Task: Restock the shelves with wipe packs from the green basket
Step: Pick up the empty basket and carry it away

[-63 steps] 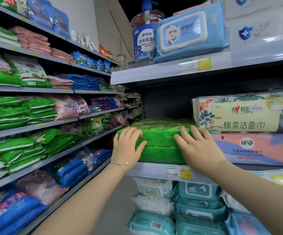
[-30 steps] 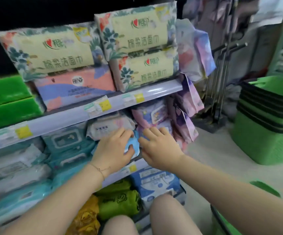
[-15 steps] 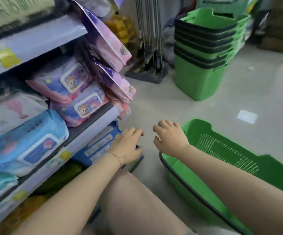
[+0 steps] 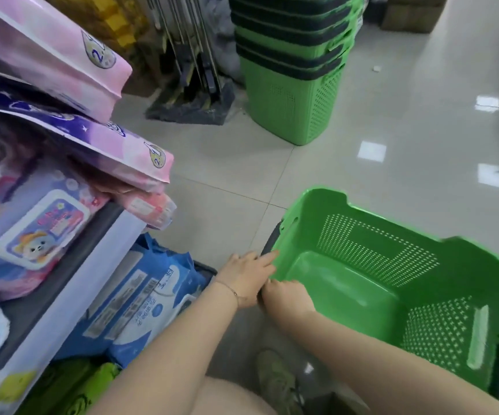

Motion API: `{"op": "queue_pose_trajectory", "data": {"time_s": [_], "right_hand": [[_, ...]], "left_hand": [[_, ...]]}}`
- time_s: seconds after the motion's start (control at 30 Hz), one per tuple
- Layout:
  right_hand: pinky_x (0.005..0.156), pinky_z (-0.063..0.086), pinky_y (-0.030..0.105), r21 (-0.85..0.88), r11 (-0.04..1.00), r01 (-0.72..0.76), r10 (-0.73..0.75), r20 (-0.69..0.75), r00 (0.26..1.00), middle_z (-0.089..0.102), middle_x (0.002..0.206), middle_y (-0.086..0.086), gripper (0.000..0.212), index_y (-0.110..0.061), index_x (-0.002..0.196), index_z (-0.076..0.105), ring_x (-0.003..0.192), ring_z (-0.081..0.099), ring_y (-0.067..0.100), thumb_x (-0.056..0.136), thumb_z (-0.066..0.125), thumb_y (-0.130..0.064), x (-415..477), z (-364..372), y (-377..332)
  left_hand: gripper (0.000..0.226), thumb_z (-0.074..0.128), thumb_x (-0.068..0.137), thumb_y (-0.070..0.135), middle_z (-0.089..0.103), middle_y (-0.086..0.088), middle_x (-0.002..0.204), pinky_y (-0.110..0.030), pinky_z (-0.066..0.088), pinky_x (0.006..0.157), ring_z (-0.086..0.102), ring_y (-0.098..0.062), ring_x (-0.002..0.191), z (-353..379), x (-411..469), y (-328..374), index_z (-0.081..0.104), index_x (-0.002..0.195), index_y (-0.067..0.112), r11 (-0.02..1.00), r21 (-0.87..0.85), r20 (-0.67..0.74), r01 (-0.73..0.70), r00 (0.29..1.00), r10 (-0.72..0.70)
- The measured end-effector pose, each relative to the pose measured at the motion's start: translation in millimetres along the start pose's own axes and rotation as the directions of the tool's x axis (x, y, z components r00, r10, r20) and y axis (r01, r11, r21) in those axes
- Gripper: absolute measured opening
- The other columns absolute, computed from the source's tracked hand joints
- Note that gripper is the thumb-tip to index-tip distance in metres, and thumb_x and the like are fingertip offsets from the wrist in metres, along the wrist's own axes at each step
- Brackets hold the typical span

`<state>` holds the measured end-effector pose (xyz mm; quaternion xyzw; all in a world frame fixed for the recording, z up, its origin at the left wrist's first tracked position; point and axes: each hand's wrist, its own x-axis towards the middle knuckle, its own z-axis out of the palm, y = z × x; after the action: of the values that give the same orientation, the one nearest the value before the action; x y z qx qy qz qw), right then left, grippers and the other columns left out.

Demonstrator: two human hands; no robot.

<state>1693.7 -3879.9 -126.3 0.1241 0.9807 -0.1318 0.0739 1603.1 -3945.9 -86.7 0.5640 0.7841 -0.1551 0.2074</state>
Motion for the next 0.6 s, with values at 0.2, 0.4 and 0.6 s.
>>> {"op": "queue_pose_trajectory", "data": {"time_s": [0.2, 0.4, 0.6], "right_hand": [[0.063, 0.034, 0.031, -0.022, 1.000, 0.014, -0.013, 0.035, 0.999, 0.067, 0.105, 0.010, 0.030, -0.007, 0.112, 0.057, 0.091, 0.067, 0.032, 0.101, 0.038, -0.028, 45, 2, 0], [0.064, 0.038, 0.033, 0.041, 0.998, -0.051, 0.047, 0.091, 0.995, 0.066, 0.105, 0.010, 0.035, -0.008, 0.114, 0.052, 0.092, 0.065, 0.033, 0.099, 0.040, -0.038, 68, -7, 1], [0.062, 0.039, 0.031, 0.078, 0.982, -0.172, 0.143, 0.290, 0.946, 0.063, 0.102, 0.009, 0.026, -0.012, 0.111, 0.050, 0.092, 0.063, 0.032, 0.086, 0.054, -0.017, 44, -35, 13]], "left_hand": [[0.042, 0.052, 0.085, 0.005, 0.012, 0.005, 0.158, -0.040, 0.036, 0.099, 0.037, -0.024, 0.131, 5, 31, -54, 0.047, 0.125, 0.017, 0.994, 0.058, -0.063, -0.095, 0.993, 0.098], [0.030, 0.051, 0.089, 0.014, 0.022, 0.004, 0.156, -0.035, 0.035, 0.098, 0.039, -0.022, 0.129, 1, 47, -82, 0.053, 0.118, 0.019, 0.988, 0.060, -0.065, -0.146, 0.987, 0.150], [0.033, 0.058, 0.087, 0.042, 0.036, 0.003, 0.148, -0.038, 0.031, 0.093, 0.040, -0.028, 0.123, -13, 40, -70, 0.064, 0.112, 0.022, 0.986, 0.135, -0.002, -0.098, 0.995, 0.099]]}}
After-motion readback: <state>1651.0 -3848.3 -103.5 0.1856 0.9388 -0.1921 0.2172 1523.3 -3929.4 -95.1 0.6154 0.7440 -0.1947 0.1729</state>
